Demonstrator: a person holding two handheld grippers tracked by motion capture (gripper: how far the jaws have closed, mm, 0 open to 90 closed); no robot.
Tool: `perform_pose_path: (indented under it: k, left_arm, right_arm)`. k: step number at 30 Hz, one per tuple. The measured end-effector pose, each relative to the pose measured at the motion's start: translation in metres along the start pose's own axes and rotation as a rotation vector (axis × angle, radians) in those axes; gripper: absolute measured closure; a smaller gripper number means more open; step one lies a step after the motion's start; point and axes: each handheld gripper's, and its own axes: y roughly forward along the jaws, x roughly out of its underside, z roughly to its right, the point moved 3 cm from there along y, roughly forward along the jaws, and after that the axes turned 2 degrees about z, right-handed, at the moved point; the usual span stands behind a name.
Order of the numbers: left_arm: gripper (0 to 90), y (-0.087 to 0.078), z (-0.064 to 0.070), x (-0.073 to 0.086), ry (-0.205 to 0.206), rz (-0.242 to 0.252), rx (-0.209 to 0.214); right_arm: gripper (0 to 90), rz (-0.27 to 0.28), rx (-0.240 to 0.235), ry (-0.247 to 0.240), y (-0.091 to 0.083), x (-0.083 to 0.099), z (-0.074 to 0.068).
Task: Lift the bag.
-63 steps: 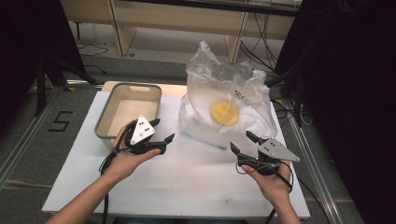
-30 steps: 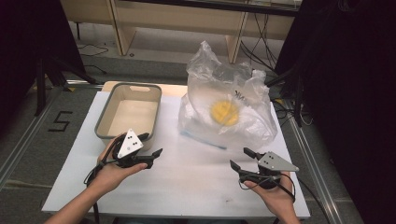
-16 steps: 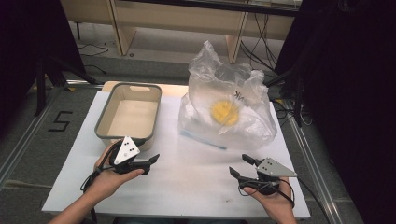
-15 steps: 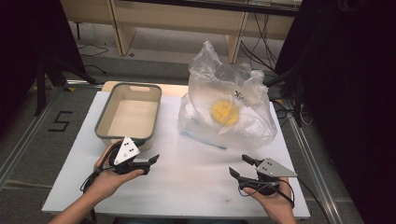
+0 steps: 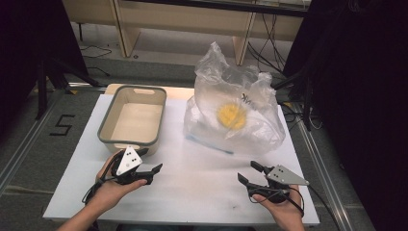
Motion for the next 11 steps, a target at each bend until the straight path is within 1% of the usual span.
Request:
perform_pose_path:
  k: [3,5,11]
  left_arm:
    - [28.6,0.0003,0.0001,0.002,0.012,-0.015,0.001]
    - [28.6,0.0005,-0.0003,0.0027,0.005,-0.014,-0.003]
    - [28.5,0.0021,-0.0017,0.0057,0.007,-0.029,-0.011]
  right_arm:
    - [33.8,-0.001,-0.002,0.001,-0.0002,0.0015,-0.0004]
    - [33.8,-0.003,-0.004,0.006,-0.0002,0.0023,-0.0008]
    - [34.1,0.0,-0.006,0.008,0.0006,0.0039,-0.0001]
